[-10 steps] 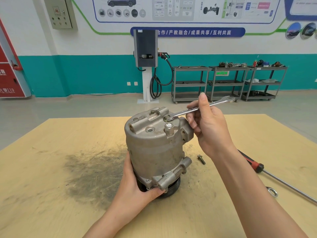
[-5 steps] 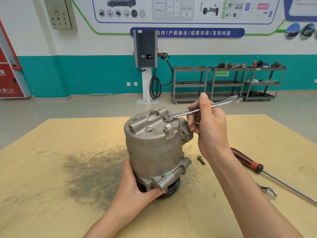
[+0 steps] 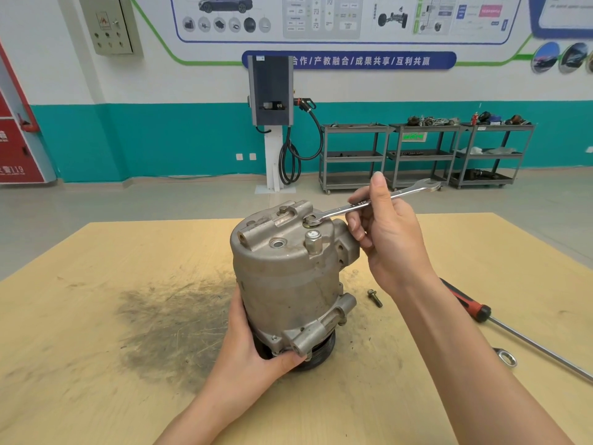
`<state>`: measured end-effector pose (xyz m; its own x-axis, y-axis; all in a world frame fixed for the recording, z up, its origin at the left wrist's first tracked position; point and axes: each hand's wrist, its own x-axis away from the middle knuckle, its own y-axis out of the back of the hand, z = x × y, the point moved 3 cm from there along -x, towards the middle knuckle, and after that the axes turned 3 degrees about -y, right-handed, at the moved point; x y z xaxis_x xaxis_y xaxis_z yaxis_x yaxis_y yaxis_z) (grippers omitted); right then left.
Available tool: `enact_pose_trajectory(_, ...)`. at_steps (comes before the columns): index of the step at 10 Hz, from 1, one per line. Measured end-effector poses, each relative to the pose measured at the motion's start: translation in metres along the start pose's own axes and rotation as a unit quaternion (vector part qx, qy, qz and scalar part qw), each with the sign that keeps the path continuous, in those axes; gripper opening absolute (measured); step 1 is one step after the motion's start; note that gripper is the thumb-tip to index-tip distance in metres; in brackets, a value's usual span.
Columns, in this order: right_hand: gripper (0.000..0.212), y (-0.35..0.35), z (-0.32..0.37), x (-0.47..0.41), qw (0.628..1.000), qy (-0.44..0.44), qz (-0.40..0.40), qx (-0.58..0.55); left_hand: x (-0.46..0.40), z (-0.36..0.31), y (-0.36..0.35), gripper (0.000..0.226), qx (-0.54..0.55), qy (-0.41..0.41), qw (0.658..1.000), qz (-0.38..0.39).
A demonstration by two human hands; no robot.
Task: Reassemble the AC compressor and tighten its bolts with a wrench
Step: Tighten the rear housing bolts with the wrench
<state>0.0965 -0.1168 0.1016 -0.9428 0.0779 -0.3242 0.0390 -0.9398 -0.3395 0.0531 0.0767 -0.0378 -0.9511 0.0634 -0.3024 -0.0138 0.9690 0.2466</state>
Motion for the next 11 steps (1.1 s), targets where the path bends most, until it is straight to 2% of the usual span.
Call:
enact_pose_trajectory(5,0.039,0.0006,0.0,-0.0005,0.999,-0.032,0.016,-0.008,-0.0005,0.0011,-0.0006,0.119,0.004,-0.001,1.0,0.002)
enact_pose_trajectory(9,0.042,-0.0007,-0.0022,0.0002,1.0,0.014,-0.011,-0.014,-0.0003,0.0003,-0.0007,0.121,0.004,-0.007,1.0,0.0)
enact_pose_trajectory(11,0.043,-0.0007,-0.0032,0.0006,0.999,0.029,-0.028,-0.019,0.0,-0.0016,-0.0004,0.111,0.0,-0.004,1.0,-0.002)
